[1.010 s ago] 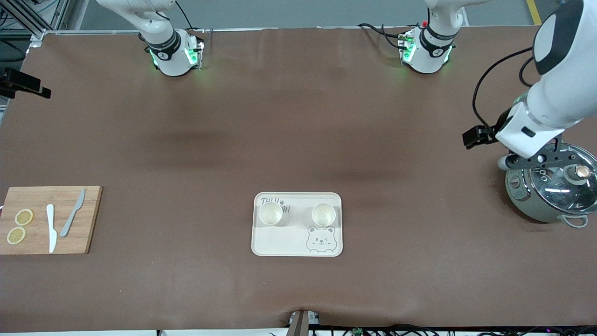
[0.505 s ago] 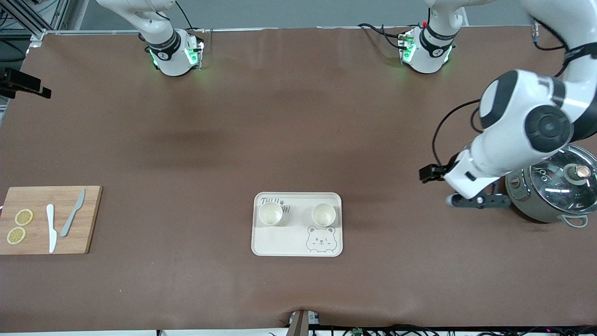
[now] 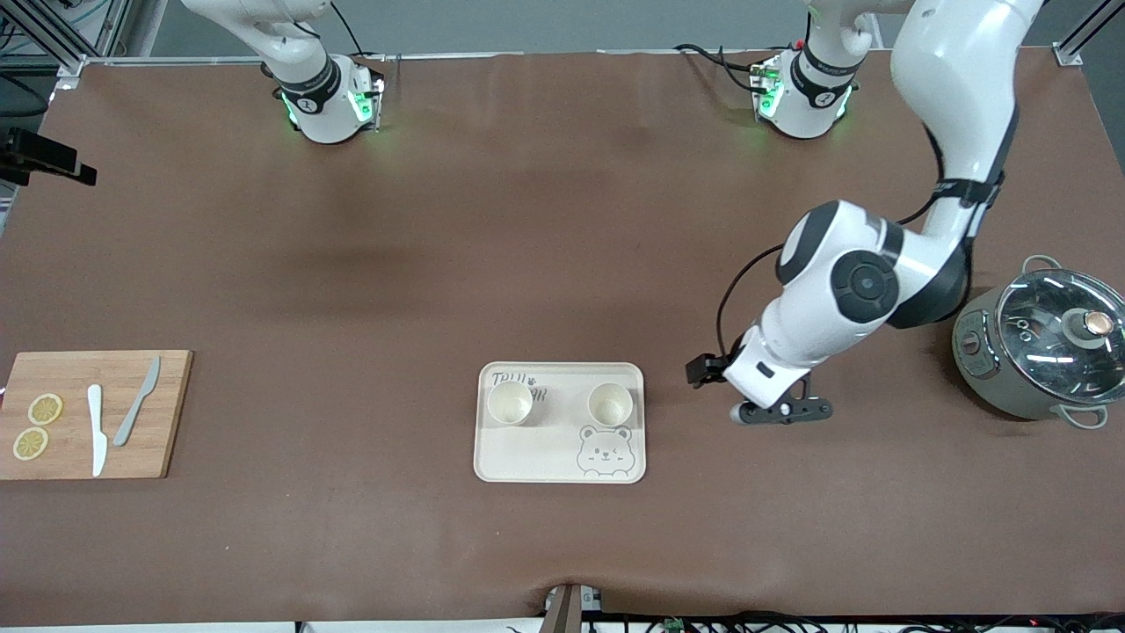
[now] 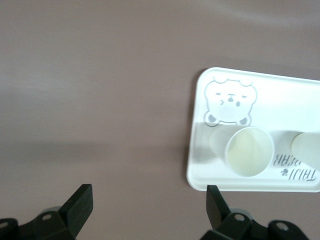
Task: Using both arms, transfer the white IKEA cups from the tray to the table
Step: 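Reach the left gripper past the pot toward the white cup on the tray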
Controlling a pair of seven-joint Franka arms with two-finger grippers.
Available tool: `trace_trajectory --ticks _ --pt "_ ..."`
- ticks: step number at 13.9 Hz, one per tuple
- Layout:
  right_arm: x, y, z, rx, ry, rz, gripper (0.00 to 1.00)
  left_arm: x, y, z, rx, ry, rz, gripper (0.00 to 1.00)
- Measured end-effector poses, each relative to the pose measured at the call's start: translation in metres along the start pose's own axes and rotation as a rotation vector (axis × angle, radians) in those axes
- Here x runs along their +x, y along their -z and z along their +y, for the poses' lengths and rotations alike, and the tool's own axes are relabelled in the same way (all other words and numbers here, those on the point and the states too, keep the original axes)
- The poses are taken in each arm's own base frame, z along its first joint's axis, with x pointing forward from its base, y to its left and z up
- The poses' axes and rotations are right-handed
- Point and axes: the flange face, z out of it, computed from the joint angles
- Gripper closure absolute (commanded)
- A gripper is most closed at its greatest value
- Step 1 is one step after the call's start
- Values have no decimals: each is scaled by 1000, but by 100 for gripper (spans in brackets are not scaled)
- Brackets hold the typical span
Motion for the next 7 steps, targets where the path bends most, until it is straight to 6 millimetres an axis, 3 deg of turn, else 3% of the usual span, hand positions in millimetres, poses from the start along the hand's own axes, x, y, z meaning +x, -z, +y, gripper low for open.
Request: trace_trajectory --ticks 3,7 --pt "0 0 0 0 -1 0 0 -1 -27 24 -15 5 32 0" --pt "0 0 1 0 -1 -1 0 -4 -44 59 -58 -31 88 1"
